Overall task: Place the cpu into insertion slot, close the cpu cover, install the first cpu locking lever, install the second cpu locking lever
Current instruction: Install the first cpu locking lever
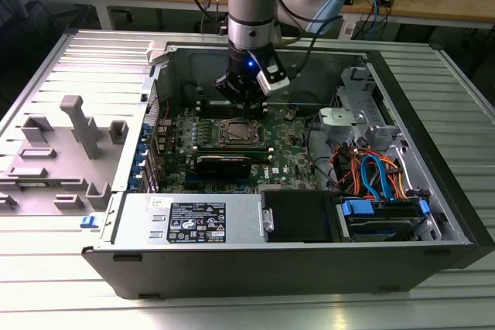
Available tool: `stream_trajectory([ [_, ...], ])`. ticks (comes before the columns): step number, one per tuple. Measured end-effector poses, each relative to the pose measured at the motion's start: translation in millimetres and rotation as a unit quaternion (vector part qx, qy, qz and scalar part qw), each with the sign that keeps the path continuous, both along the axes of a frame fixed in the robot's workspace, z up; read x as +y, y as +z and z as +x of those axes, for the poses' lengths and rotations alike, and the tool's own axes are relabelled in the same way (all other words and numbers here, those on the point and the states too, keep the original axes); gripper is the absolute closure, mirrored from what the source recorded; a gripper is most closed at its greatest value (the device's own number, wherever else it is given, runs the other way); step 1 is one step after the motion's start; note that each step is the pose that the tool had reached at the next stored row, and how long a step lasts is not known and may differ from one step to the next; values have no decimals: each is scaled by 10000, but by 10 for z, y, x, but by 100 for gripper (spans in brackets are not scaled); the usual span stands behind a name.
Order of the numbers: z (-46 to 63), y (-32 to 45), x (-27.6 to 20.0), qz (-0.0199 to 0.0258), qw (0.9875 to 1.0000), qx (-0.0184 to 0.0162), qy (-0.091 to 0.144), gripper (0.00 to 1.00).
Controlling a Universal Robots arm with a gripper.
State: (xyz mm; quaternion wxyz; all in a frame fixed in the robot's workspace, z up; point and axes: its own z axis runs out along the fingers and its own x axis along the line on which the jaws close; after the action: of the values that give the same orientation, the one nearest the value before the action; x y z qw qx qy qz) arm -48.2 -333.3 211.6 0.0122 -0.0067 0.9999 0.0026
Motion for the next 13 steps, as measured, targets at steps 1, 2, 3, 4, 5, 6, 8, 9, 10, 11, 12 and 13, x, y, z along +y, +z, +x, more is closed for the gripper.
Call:
stream_trajectory([
  [1, 1, -3, 0, 0, 10000, 0, 0, 89],
  [2, 1, -5, 0, -1, 10000, 1, 0, 89],
  [3, 2, -5, 0, -1, 10000, 1, 0, 89],
  [4, 3, -6, 0, -1, 10000, 1, 0, 89],
  [5, 3, -6, 0, 0, 10000, 0, 0, 89],
  [6, 4, -7, 0, 0, 10000, 0, -1, 89],
  [8, 4, -6, 0, 0, 10000, 0, 0, 89],
  [9, 4, -6, 0, 0, 10000, 0, 0, 89],
  [10, 6, -6, 0, 0, 10000, 0, 0, 89],
  [11, 13, -7, 0, 0, 10000, 0, 0, 89],
  [12, 17, -6, 0, 0, 10000, 0, 0, 89],
  [13, 19, -6, 0, 0, 10000, 0, -1, 89],
])
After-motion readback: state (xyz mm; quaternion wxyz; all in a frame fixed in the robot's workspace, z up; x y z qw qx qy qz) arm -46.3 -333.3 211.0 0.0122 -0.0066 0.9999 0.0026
